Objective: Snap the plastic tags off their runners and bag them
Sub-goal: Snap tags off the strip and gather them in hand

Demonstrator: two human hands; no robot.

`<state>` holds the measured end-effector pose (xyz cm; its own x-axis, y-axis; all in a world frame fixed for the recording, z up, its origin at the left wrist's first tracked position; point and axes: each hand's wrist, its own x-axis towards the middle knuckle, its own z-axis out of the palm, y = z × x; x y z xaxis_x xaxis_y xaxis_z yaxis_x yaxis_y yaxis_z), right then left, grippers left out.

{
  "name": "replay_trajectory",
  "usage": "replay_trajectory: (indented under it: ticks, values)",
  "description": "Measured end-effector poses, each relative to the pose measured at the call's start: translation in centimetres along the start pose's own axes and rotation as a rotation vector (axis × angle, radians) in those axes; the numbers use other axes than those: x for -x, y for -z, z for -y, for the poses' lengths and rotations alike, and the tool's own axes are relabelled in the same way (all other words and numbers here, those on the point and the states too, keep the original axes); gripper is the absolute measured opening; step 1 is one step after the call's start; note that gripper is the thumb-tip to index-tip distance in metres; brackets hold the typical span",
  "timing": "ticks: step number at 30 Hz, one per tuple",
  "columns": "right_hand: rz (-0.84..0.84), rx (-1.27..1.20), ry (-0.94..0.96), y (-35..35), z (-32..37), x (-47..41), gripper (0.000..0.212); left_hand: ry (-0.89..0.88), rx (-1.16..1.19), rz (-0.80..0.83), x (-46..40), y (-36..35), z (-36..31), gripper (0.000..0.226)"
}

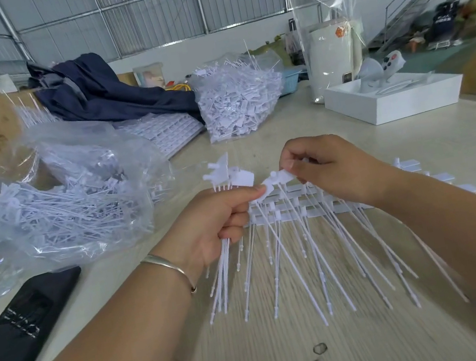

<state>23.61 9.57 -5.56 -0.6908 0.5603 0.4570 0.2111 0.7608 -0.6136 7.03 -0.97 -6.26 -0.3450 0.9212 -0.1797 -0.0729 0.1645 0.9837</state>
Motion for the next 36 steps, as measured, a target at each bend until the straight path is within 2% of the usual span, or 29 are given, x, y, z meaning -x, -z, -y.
replay_trajectory:
  ticks: [3, 6, 10, 12, 15, 16, 18, 22, 26, 28, 31, 34, 36]
  values:
    - [-0.016, -0.028, -0.023, 0.3, 0.1, -0.1, 0.017, 0.025, 0.03, 0.049, 0.1, -0.1, -0.1, 0.02]
    - [-0.008, -0.067, -0.045, 0.4, 0.2, 0.0, 0.018, 0.009, 0.213, 0.103, 0.2, -0.1, -0.3, 0.022]
    - [0.024, -0.232, -0.098, 1.0, 0.2, -0.1, 0.044, -0.049, 0.406, 0.213, 0.5, 0.3, -0.7, 0.026]
    - [0.084, -0.337, -0.111, 1.2, 0.3, -0.1, 0.049, -0.079, 0.421, 0.299, 0.8, 0.1, -0.6, 0.023]
    - [0.191, -0.449, -0.096, 0.5, 0.5, -0.2, 0.043, -0.125, 0.381, 0.457, 1.2, -0.7, -0.4, 0.022]
    - [0.207, -0.486, -0.103, 0.2, 0.6, -0.2, 0.048, -0.146, 0.357, 0.474, 1.3, -1.1, -0.4, 0.024]
    - [0.203, -0.519, -0.127, 0.1, 0.5, -0.3, 0.06, -0.183, 0.302, 0.452, 1.3, -1.4, -0.4, 0.031]
    - [0.171, -0.461, -0.094, 0.5, 0.8, -0.1, 0.041, -0.18, 0.218, 0.397, 1.3, -1.1, -0.4, 0.023]
    - [0.001, -0.454, -0.094, 1.0, 0.8, -0.3, 0.053, -0.126, 0.309, 0.334, 1.0, -0.6, -0.6, 0.015]
    - [-0.083, -0.478, -0.082, 1.2, 0.8, -0.2, 0.043, -0.106, 0.314, 0.307, 0.9, -0.5, -0.6, 0.01]
    - [-0.16, -0.532, -0.044, 1.2, 0.6, -0.1, 0.023, -0.087, 0.24, 0.253, 0.8, -0.6, -0.4, 0.017]
    - [-0.18, -0.509, -0.069, 1.0, 0.5, -0.2, 0.021, -0.094, 0.191, 0.178, 0.7, -0.6, -0.5, 0.017]
    - [-0.169, -0.482, -0.096, 1.0, 0.6, -0.3, 0.016, -0.102, 0.197, 0.157, 0.5, -0.5, -0.5, 0.029]
